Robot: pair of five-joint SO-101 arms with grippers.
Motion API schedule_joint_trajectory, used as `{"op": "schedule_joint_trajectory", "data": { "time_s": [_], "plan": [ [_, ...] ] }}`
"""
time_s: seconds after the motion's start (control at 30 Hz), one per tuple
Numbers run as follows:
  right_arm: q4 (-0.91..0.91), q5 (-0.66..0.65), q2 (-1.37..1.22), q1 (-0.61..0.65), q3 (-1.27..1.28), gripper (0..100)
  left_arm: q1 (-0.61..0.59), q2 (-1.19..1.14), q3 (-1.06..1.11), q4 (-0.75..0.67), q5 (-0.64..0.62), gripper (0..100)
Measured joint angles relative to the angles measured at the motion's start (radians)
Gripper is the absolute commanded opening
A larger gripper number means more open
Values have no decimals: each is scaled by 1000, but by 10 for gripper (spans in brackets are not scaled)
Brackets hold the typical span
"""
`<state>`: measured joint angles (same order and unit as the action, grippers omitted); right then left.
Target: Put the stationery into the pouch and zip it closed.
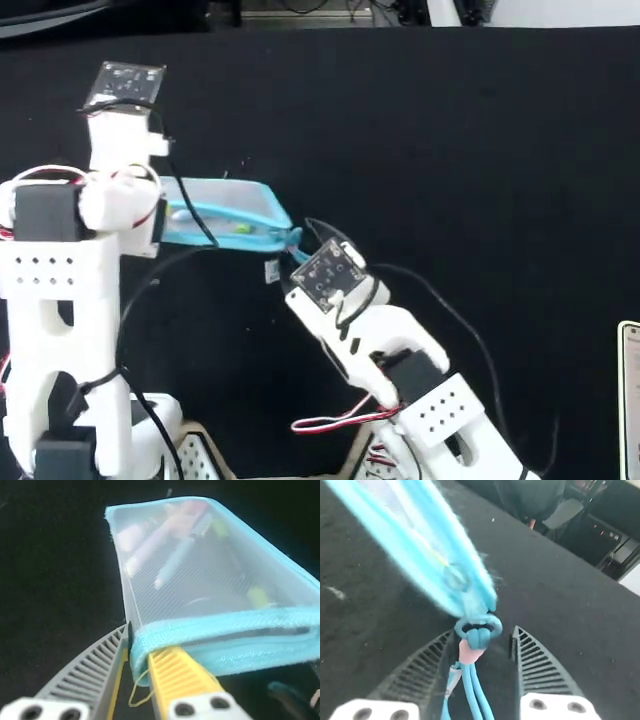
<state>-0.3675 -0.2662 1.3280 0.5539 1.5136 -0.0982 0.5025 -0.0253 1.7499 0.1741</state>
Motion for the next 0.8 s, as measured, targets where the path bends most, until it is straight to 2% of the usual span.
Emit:
{"op": "schedule_joint_trajectory", "data": {
  "time_s": [0.13, 0.4, 0.5, 0.57, 0.63, 0.8],
  "plan": [
    [18, 0, 0, 0, 0, 77, -55, 0, 0, 0, 34, 30],
    [18, 0, 0, 2, 0, 70, -63, 0, 0, 0, 43, 30],
    [18, 0, 3, 2, 0, 93, -66, 0, 2, 0, 43, 30],
    [11, 0, 31, 2, 0, 156, -69, 0, 2, 0, 43, 30],
    [-52, 5, 74, 2, -2, 204, -69, 0, 2, 0, 43, 30],
    [-292, 123, 157, 2, -103, 208, -69, 0, 2, 0, 43, 30]
  ]
}}
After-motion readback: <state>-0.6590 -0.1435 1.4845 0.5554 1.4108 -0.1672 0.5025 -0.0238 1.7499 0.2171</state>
